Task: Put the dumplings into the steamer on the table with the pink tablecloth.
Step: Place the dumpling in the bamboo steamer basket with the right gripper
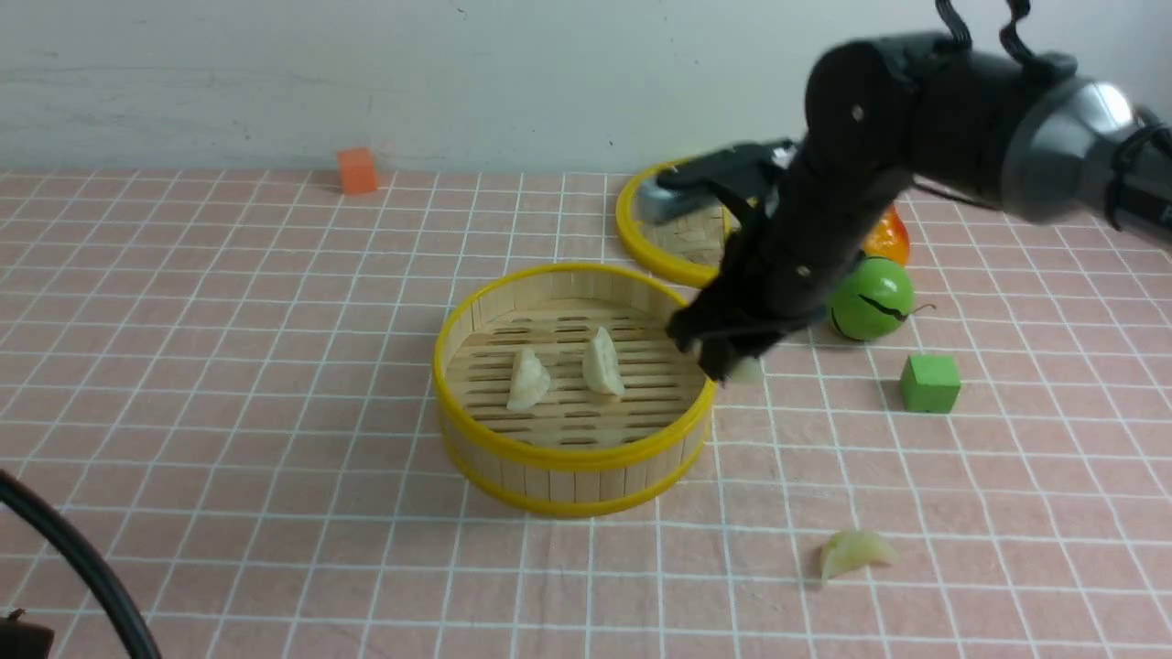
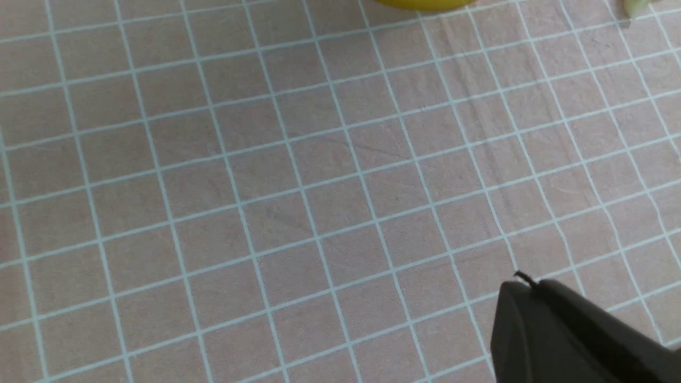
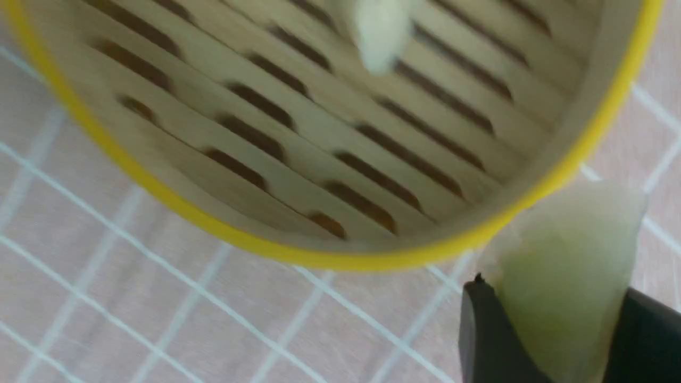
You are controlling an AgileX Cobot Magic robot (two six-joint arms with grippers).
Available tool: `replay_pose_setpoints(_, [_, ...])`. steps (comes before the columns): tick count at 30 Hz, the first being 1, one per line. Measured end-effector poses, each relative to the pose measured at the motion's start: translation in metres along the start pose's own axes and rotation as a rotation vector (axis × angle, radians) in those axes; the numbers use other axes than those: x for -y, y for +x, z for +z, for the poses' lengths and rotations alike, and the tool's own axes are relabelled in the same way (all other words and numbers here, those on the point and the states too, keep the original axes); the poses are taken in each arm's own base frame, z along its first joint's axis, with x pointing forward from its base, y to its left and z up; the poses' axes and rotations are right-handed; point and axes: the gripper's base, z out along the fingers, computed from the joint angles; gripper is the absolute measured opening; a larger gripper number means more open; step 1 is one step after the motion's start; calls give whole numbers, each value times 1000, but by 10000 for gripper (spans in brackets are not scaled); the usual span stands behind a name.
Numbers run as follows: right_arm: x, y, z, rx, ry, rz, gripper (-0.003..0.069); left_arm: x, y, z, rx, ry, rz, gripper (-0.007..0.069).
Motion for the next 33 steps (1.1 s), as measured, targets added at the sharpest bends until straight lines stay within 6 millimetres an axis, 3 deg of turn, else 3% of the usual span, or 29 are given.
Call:
replay_pose_setpoints(1, [-2,-1,-1,6,-2,-5,240,0,0,0,0,-1,1,-13])
replay_pose_setpoints(4, [-35,-14,2,60,-39,-67,240,-1,-1,0,7,-9,4,-13])
replay_pose_setpoints(7, [-50,-18,19,71,-52,-97,240,-1,-1,0,8,-9,4,-13])
replay_pose_setpoints(8, [-56,-18,33,67,-57,-106,240,-1,-1,0,9,-9,5,-13])
replay_pose_setpoints(12, [-60,-16,76,48,-58,-110,240,-1,-1,0,16,-8,5,-13])
replay_pose_setpoints(17, [-58,-12,99,25,-53,-107,244,-1,-1,0,16,-8,5,-13])
replay_pose_setpoints(20, [-58,-11,104,11,-54,-105,293,-1,-2,0,17,-8,5,-13])
replay_pose_setpoints(23, [-58,-10,102,1,-55,-106,365,-1,-2,0,17,-8,5,-13])
replay_pose_setpoints(26, [-59,-10,86,-11,-54,-113,437,-1,-1,0,16,-8,5,-13])
replay_pose_setpoints(29, [-59,-11,54,-11,-33,-138,471,-1,-1,0,15,-8,5,-13])
replay_pose_setpoints(30, [-59,-11,54,-11,-31,-140,472,-1,-1,0,15,-8,5,-13])
replay_pose_setpoints(33, [-56,-6,5,-37,28,-181,478,-1,-1,0,15,-6,4,-11])
